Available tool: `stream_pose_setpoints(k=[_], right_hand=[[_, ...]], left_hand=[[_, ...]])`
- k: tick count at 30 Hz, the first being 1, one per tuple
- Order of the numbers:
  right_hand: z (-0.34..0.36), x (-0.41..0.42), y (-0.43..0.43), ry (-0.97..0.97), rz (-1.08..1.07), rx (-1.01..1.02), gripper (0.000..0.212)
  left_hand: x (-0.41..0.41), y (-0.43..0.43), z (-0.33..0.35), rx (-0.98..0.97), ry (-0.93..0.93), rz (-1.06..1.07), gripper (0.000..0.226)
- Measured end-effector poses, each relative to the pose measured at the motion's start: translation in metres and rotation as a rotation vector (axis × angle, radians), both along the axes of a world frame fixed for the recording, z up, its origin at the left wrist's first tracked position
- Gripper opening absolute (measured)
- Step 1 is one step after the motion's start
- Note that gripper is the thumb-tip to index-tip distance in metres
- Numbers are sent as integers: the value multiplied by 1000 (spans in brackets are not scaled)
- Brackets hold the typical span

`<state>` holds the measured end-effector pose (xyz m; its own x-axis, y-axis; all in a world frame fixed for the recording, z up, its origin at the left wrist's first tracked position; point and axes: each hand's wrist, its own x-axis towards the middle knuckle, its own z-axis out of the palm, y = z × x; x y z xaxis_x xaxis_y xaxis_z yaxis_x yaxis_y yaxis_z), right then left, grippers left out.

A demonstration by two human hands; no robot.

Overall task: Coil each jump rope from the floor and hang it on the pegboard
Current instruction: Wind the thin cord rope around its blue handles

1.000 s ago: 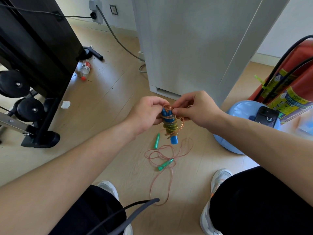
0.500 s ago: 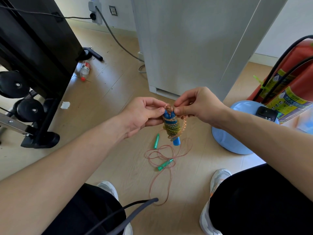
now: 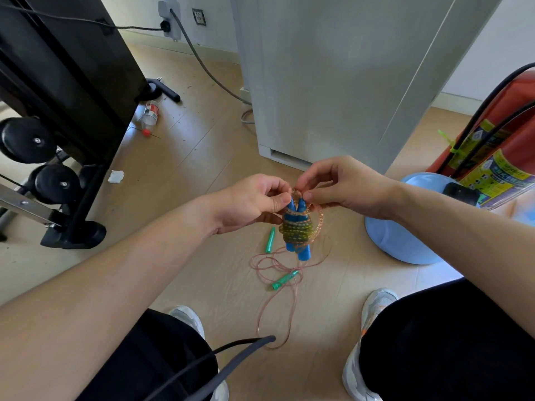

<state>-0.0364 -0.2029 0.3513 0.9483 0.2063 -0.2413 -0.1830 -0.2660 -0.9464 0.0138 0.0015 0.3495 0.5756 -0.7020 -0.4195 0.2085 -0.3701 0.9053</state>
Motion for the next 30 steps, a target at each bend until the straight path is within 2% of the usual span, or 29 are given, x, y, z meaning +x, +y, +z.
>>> stream_pose_setpoints(k=[3,7,12,19,22,27,30], right_hand=[[2,-1,6,-6,3,-88,23],[0,0,17,-133,-31,-365,42],[-1,3,20,-174,-39,-459,37],[-3,6,20,-91,25,-550,29],[-4,6,20,-100,-4,-559,29],[-11,4,28,-103,38,-543,28],[-16,4,26,-78,69,-491,19]], left_hand=[[-1,-3,-1,10,-10,45,16],[-4,-8,-4,0,36,128,10],[-2,-8,-1,-20,119,177,12],[0,-9,2,-39,142,227,14],[2,-13,4,-6,59,312,12],[4,-15,1,94,-243,315,10],[4,-14,0,86,-287,306,13]])
